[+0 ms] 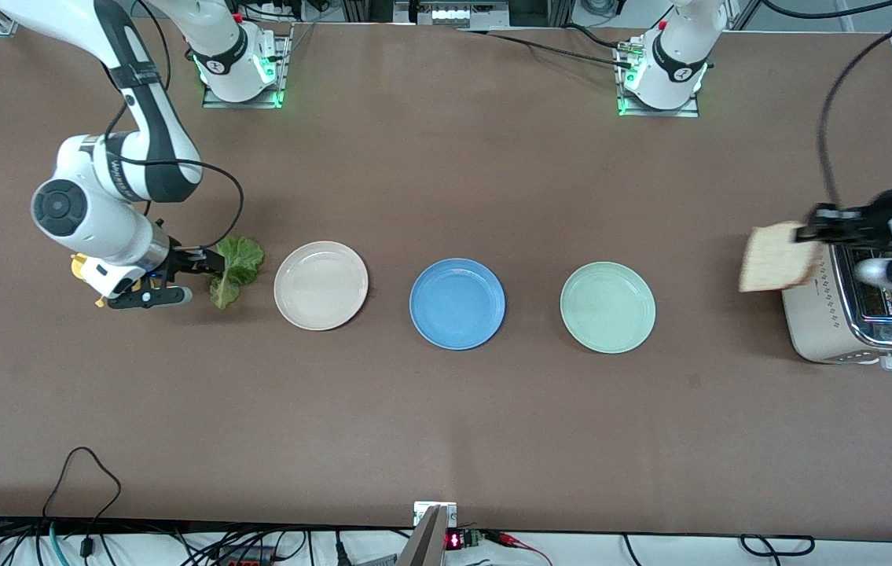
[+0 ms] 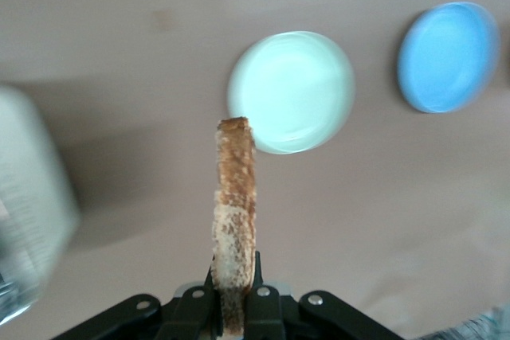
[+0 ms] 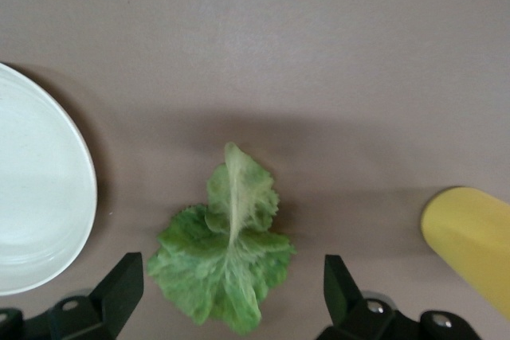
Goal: Make sandwich in blue plate with both arms
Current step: 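Lower the bread slice onto the blue plate and open the left gripper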
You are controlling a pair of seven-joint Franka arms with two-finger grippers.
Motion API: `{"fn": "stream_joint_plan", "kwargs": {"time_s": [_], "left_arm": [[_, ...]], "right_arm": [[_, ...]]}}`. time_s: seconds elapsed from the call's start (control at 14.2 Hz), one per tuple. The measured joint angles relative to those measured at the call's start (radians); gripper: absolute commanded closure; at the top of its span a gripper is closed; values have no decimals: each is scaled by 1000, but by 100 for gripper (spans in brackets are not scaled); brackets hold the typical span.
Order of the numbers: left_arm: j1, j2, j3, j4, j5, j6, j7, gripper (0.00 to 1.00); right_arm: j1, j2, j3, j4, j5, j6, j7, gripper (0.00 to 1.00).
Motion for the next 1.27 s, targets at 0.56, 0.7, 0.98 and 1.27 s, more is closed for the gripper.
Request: {"fn": "stream_joint_plan", "kwargs": {"time_s": [0.56, 0.7, 0.98, 1.27], "left_arm": [[-285, 111, -67, -298, -245, 651, -245, 99], [-327, 113, -75, -354, -298, 778, -267, 99], [-387, 145, -77, -401, -312, 903, -273, 99], [-442, 216, -78, -403, -313, 1020, -275, 99]], "right_arm": [[3, 119, -1, -30, 0, 193, 0, 0], [3, 143, -1, -29, 0, 217, 0, 0], [3, 157, -2, -29, 0, 229, 0, 0], [3, 168, -2, -29, 0, 236, 0, 20]]}}
